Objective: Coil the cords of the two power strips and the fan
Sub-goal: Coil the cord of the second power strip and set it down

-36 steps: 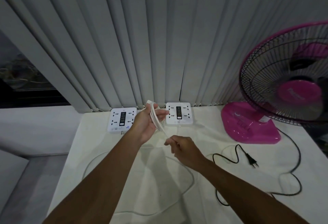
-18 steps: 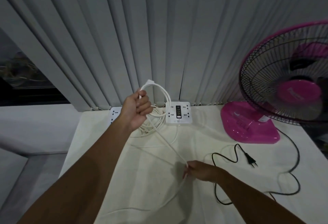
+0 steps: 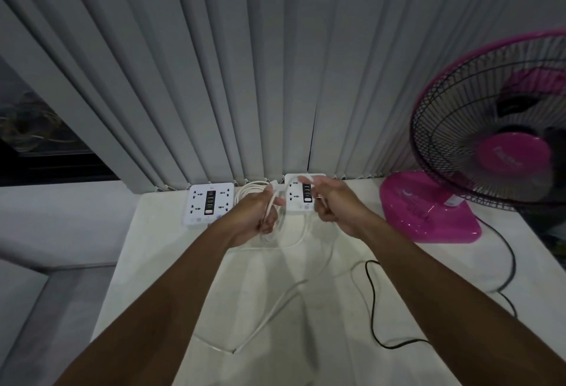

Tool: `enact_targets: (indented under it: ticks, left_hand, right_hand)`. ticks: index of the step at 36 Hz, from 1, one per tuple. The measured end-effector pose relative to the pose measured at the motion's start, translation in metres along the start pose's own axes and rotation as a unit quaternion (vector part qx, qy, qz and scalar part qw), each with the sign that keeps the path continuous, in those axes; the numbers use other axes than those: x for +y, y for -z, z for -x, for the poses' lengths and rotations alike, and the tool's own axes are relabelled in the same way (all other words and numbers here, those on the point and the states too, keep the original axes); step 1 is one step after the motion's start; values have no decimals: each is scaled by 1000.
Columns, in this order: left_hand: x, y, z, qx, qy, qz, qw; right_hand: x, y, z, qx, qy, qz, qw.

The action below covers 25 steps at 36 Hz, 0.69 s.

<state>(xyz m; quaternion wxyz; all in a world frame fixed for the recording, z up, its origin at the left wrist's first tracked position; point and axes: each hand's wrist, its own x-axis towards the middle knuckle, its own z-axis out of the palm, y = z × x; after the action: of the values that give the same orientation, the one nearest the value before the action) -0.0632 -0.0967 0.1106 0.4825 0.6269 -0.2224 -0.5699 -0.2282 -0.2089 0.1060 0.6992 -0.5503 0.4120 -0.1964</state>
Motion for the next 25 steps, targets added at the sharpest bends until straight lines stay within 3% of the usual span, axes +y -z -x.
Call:
enact_targets:
  ticks: [3, 5, 6, 10, 16, 21, 25]
  left_hand:
    - [0, -6, -4, -10, 1, 27, 1000]
    - [1, -7, -6, -4, -1, 50, 999]
    - [2, -7, -7, 1, 1, 73, 997]
    - [5, -5, -7, 2, 11, 138, 990]
    - [-2, -4, -13, 11, -17, 253, 967]
    - [-7, -14, -14, -1, -29, 285, 958]
    - [-2, -22, -8, -30, -32, 284, 958]
  right_hand:
    - [0, -19, 12, -65, 122, 181, 974]
    - [8, -28, 19, -33, 229, 302, 925]
    - [16, -31, 23, -19, 248, 305, 919]
    - [53, -42, 37, 20, 209, 157, 965]
    - [100, -33, 45, 145, 202, 324, 913]
    - [96, -42, 39, 150, 150, 204, 956]
    - [87, -51, 36, 137, 130, 151, 970]
